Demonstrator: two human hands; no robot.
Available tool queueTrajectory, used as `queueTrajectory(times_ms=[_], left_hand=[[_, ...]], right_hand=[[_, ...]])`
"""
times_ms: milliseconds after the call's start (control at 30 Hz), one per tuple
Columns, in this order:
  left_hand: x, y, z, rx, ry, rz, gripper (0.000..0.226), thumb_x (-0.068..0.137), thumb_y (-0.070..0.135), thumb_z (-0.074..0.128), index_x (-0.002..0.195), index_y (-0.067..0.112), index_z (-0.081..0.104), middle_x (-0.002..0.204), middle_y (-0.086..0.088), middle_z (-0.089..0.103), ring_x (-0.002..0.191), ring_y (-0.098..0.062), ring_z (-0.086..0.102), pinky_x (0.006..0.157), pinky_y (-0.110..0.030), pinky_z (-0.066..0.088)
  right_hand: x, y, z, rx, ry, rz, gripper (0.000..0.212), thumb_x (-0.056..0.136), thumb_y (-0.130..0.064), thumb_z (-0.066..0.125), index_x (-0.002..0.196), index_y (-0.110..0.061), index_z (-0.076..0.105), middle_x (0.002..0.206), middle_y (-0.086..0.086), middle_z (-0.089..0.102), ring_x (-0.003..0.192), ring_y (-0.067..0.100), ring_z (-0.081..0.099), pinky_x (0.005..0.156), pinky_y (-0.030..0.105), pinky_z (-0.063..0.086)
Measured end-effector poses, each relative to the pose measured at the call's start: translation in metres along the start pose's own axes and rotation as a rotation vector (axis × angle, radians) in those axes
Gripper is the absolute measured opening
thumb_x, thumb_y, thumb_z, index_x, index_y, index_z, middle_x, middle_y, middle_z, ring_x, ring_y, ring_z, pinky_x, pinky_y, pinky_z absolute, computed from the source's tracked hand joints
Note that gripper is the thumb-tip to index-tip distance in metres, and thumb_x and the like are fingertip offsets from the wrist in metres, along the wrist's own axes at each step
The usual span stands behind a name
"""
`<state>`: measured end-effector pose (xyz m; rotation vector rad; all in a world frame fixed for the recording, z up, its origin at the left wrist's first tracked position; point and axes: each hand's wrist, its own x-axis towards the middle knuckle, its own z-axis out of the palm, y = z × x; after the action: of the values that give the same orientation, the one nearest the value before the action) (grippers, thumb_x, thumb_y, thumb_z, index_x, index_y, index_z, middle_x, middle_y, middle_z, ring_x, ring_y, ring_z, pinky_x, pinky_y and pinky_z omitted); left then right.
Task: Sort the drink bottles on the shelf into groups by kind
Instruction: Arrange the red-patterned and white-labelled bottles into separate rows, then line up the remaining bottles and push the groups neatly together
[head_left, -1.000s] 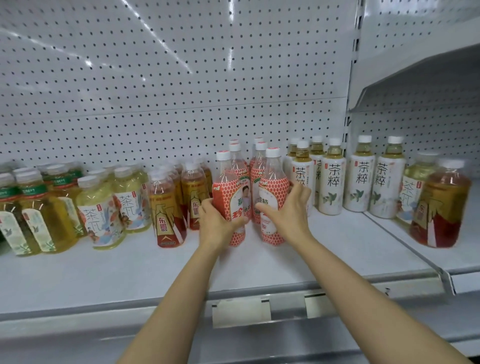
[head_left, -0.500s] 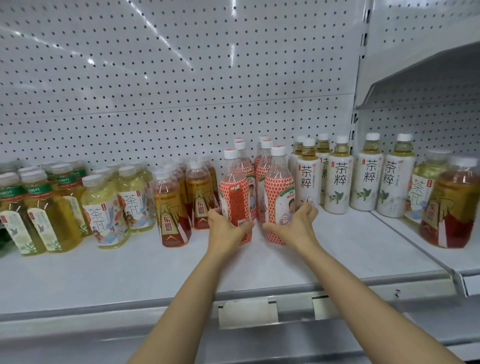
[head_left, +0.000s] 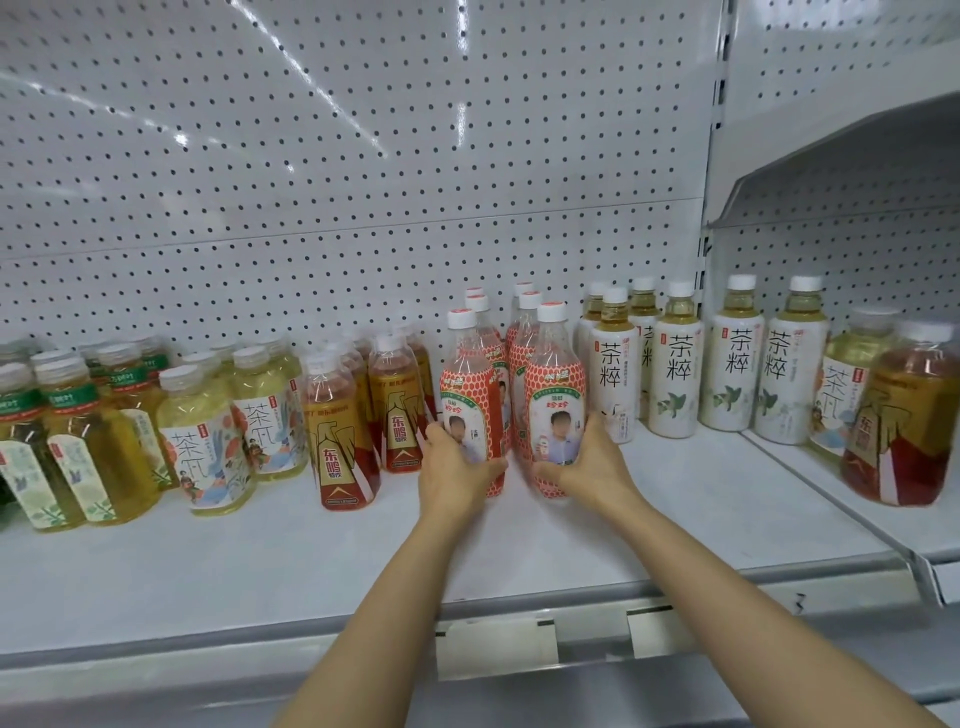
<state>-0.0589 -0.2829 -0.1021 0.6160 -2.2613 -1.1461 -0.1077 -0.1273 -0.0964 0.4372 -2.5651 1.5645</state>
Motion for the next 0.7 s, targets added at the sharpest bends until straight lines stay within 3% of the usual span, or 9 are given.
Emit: queueTrajectory(times_ms=[167, 333, 467, 533, 633, 700], left_hand=[[0.0, 0.006, 0.003, 0.045, 0.043, 0.039, 0.073, 0.068, 0.04, 0.089, 0.11, 0.018, 0.033, 0.115, -0.004, 0.055, 0.106, -0.026, 0.06, 0.082, -0.041, 0.054], [0.002, 0.011, 0.008, 0.118, 0.043, 0.058, 0.082, 0.067, 0.045, 0.088, 0.119, 0.011, 0.036, 0.12, -0.009, 0.053, 0.109, -0.03, 0.058, 0.083, -0.042, 0.053], [0.005, 0.012, 0.009, 0.144, -0.009, 0.055, 0.084, 0.069, 0.045, 0.087, 0.124, 0.008, 0.035, 0.125, -0.012, 0.052, 0.113, -0.033, 0.057, 0.09, -0.048, 0.052], [0.003, 0.013, 0.009, 0.158, -0.007, 0.06, 0.091, 0.069, 0.047, 0.086, 0.13, 0.006, 0.034, 0.132, -0.014, 0.047, 0.12, -0.034, 0.052, 0.097, -0.048, 0.049], [-0.013, 0.017, 0.012, 0.233, 0.263, 0.253, 0.104, 0.071, 0.049, 0.084, 0.146, 0.001, 0.028, 0.149, -0.018, 0.034, 0.139, -0.037, 0.033, 0.114, -0.046, 0.033], [-0.028, 0.03, 0.017, 0.218, 0.413, 0.447, 0.095, 0.078, 0.044, 0.08, 0.147, 0.001, 0.032, 0.151, -0.019, 0.035, 0.14, -0.035, 0.031, 0.116, -0.044, 0.026]], right_hand=[[0.005, -0.002, 0.008, 0.031, 0.011, -0.006, 0.07, 0.074, -0.017, 0.082, 0.126, -0.008, 0.036, 0.127, 0.009, 0.057, 0.113, 0.025, 0.059, 0.089, 0.032, 0.048], [0.007, -0.002, 0.011, -0.037, -0.026, -0.045, 0.074, 0.075, -0.026, 0.081, 0.128, -0.006, 0.033, 0.13, 0.009, 0.053, 0.117, 0.025, 0.055, 0.095, 0.037, 0.048], [0.014, 0.021, 0.01, -0.095, -0.082, -0.046, 0.088, 0.055, -0.049, 0.083, 0.125, -0.015, 0.042, 0.121, 0.002, 0.062, 0.108, 0.024, 0.063, 0.088, 0.043, 0.054], [0.008, 0.022, 0.001, -0.178, -0.08, -0.073, 0.086, 0.055, -0.053, 0.082, 0.126, -0.017, 0.047, 0.119, 0.002, 0.065, 0.107, 0.024, 0.064, 0.087, 0.041, 0.054], [-0.013, 0.014, -0.028, -0.381, 0.015, -0.124, 0.073, 0.079, -0.043, 0.074, 0.136, -0.011, 0.042, 0.13, 0.008, 0.057, 0.116, 0.028, 0.056, 0.091, 0.039, 0.049], [-0.021, 0.022, -0.052, -0.517, 0.137, -0.17, 0.062, 0.087, -0.041, 0.066, 0.137, -0.011, 0.043, 0.131, 0.009, 0.056, 0.119, 0.029, 0.053, 0.088, 0.038, 0.047]])
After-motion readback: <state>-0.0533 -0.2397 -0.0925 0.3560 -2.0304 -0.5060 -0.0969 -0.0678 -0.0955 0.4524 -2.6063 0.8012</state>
